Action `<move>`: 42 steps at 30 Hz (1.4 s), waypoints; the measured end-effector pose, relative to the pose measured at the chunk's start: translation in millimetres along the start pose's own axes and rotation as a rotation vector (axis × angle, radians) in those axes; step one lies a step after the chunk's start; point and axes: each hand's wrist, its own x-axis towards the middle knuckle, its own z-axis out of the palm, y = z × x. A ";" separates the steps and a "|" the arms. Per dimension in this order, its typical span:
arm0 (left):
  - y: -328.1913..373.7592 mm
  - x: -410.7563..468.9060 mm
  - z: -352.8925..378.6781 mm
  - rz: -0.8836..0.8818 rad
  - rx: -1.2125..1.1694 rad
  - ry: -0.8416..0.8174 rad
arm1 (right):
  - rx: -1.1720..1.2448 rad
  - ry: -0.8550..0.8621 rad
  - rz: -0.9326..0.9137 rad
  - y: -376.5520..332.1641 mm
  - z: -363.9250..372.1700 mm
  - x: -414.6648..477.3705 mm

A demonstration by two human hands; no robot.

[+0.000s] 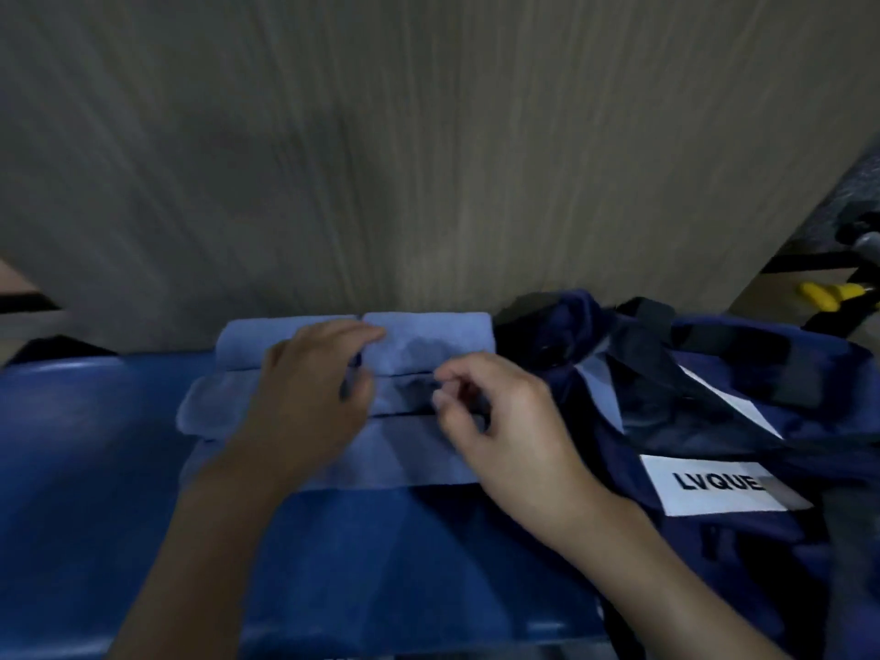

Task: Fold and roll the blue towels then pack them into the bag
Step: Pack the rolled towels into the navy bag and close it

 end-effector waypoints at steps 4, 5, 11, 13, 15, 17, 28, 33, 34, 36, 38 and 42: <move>-51.1 -20.1 -14.5 -0.120 0.040 -0.018 | 0.065 -0.222 0.251 -20.3 56.8 13.7; -61.5 -24.9 -15.5 -0.123 0.036 -0.035 | 0.064 -0.232 0.302 -20.1 69.0 18.5; -91.2 -39.4 -18.0 -0.087 0.064 -0.063 | 0.126 -0.233 0.465 -14.5 108.2 41.8; -93.0 -38.8 -19.8 -0.107 0.078 -0.076 | 0.128 -0.248 0.475 -15.9 115.0 44.1; -94.3 -37.5 -21.9 -0.117 0.089 -0.100 | 0.133 -0.265 0.481 -15.7 121.1 45.2; -94.8 -37.4 -24.3 -0.115 0.083 -0.123 | 0.146 -0.273 0.501 -17.3 123.8 46.0; -64.3 -21.1 -47.5 -0.098 -0.478 -0.169 | 0.500 -0.180 0.389 -38.4 58.1 46.9; -9.9 -4.6 -45.3 0.022 -0.587 -0.352 | 0.592 -0.076 0.268 -31.7 -10.2 34.3; 2.1 -1.9 -41.3 0.042 -0.621 -0.359 | 0.611 -0.032 0.262 -27.7 -21.0 30.0; 28.0 3.6 -30.2 0.064 -0.678 -0.335 | 0.697 0.074 0.269 -18.6 -39.7 19.3; 55.4 8.8 -16.1 0.066 -0.777 -0.296 | 0.824 0.174 0.319 -6.3 -56.6 6.3; 116.4 15.8 16.7 0.047 -0.935 -0.269 | 0.913 0.164 0.362 9.7 -89.1 -24.5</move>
